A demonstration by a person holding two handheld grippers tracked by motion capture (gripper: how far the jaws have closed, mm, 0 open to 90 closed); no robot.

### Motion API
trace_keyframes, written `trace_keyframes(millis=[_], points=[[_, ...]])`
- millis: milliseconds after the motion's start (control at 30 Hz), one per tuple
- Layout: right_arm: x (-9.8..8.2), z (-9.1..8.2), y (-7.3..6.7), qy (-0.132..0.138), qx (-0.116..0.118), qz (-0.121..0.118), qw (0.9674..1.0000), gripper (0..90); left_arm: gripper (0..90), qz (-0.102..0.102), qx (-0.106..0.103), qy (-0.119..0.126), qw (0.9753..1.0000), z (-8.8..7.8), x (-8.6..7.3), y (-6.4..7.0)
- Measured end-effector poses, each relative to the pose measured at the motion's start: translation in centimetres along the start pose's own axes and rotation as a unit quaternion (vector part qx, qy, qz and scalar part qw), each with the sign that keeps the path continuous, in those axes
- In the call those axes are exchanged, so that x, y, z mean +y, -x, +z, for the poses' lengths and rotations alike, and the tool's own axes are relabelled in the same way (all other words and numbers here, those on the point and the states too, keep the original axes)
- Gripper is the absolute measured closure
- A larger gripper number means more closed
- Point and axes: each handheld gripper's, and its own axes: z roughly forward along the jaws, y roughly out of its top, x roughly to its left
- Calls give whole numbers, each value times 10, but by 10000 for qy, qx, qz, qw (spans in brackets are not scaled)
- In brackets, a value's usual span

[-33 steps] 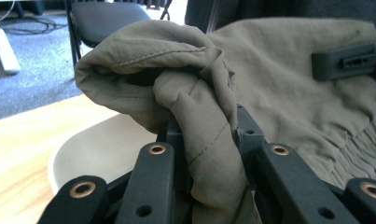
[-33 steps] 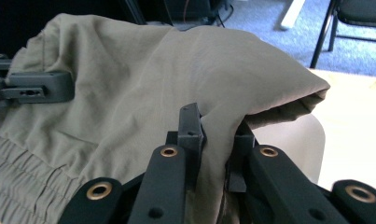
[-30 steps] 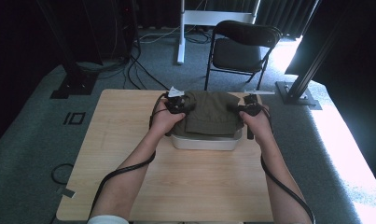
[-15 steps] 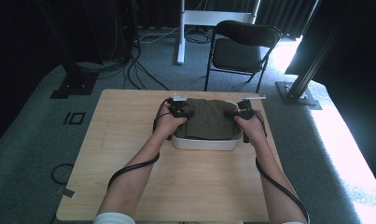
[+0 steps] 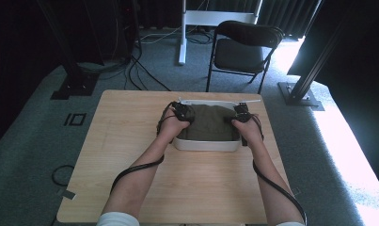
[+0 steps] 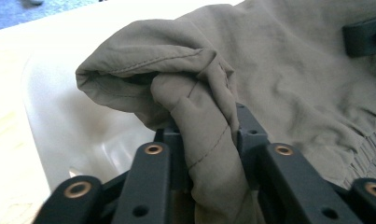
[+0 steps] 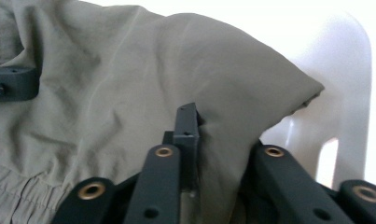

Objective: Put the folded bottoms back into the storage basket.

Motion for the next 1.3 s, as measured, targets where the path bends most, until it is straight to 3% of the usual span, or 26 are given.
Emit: trace_keyframes(millis=[167, 333, 400, 433, 467, 500, 567, 633, 667, 800, 833, 867, 900, 1067, 1100, 1167, 1233, 1300], points=[[1, 0, -4, -6, -187, -154, 9997, 620, 618, 221, 89, -149, 9996, 2, -1, 3], [3, -2, -6, 141, -253, -311, 9991, 499, 412, 81, 90, 71, 9999, 0, 4, 2], [4, -4, -8, 225, -305, -392, 9985, 405, 382, 108, 162, 171, 9997, -4, 6, 1], [6, -5, -9, 342, -254, -481, 9979, 334, 325, -36, 154, 238, 9996, -5, 8, 1], [6, -7, -9, 395, -249, -415, 9980, 302, 288, -36, 154, 238, 9996, -5, 8, 1], [7, -8, -9, 448, -254, -322, 9982, 297, 285, -177, 184, 245, 9994, -8, 9, 0], [8, -10, -10, 537, -202, -282, 9980, 287, 263, -220, 168, 306, 9991, -10, 9, 0], [10, -12, -11, 597, -174, -272, 9977, 258, 242, -260, 91, 268, 9993, -12, 10, 0], [12, -15, -13, 779, -166, -404, 9960, 188, 241, -329, -47, 303, 9990, -13, 10, 1], [11, -20, -16, 773, -30, -453, 9960, 159, 193, -223, -200, 461, 9985, -21, 10, 8], [10, -20, -17, 788, -17, -570, 9953, 152, 192, 111, -199, 458, 9987, -22, 9, 10], [10, -20, -17, 788, -17, -570, 9953, 152, 187, 111, -199, 458, 9987, -22, 9, 10], [9, -21, -18, 804, -115, -663, 9945, 142, 173, 532, -86, 421, 9977, -26, 6, 13], [3, -23, -21, 900, -54, -560, 9944, 141, 170, 328, -73, 716, 9969, -33, 4, 14], [2, -24, -22, 924, -15, -583, 9940, 140, 170, 207, -31, 841, 9962, -37, 4, 14], [1, -25, -23, 942, 2, -618, 9936, 140, 170, 207, -31, 841, 9962, -37, 4, 14], [-1, -29, -27, 949, 33, -738, 9927, 136, 170, 45, -184, 947, 9953, -45, 0, 14], [-2, -33, -29, 1000, 11, -723, 9924, 136, 170, 71, -249, 959, 9951, -48, -2, 15]])
